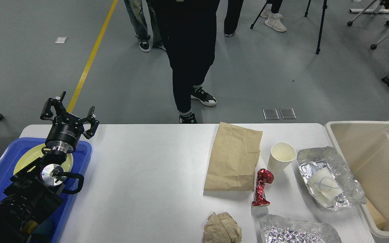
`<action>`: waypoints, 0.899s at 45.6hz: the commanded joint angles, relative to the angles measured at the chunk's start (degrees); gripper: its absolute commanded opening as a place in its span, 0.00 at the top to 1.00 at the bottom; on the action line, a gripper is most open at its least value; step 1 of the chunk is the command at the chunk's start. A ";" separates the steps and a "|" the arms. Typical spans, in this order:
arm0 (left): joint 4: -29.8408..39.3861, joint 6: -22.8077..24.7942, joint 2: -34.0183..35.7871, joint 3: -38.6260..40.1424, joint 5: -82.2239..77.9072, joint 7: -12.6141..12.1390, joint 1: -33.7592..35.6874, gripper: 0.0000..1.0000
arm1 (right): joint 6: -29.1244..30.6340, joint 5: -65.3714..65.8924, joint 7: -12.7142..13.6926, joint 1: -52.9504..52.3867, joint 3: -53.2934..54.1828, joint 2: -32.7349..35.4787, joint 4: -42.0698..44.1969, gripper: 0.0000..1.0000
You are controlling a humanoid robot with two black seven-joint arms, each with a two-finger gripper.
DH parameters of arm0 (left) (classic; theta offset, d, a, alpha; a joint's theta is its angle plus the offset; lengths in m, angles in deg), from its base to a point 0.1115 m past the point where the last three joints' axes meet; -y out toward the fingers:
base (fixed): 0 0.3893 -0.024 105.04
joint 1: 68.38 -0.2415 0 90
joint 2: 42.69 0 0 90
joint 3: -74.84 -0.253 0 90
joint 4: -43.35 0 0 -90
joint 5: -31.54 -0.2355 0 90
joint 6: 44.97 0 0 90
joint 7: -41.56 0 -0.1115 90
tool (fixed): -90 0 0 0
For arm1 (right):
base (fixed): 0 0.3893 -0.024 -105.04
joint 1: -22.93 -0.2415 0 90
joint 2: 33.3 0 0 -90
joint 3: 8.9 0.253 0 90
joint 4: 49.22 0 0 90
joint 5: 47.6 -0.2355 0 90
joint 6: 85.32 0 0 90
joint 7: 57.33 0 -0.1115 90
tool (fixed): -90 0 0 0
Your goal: Tidy desktop
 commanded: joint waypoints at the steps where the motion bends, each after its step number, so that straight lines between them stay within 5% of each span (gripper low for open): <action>1: 0.00 0.00 0.03 0.00 0.00 0.00 0.00 0.04 | 0.05 0.00 0.01 -6.05 -13.60 -1.62 -0.38 0.00; 41: 0.00 -0.09 -0.06 0.00 0.00 0.00 0.00 0.04 | 19.30 0.00 0.01 -22.66 -36.82 -5.13 -10.75 0.00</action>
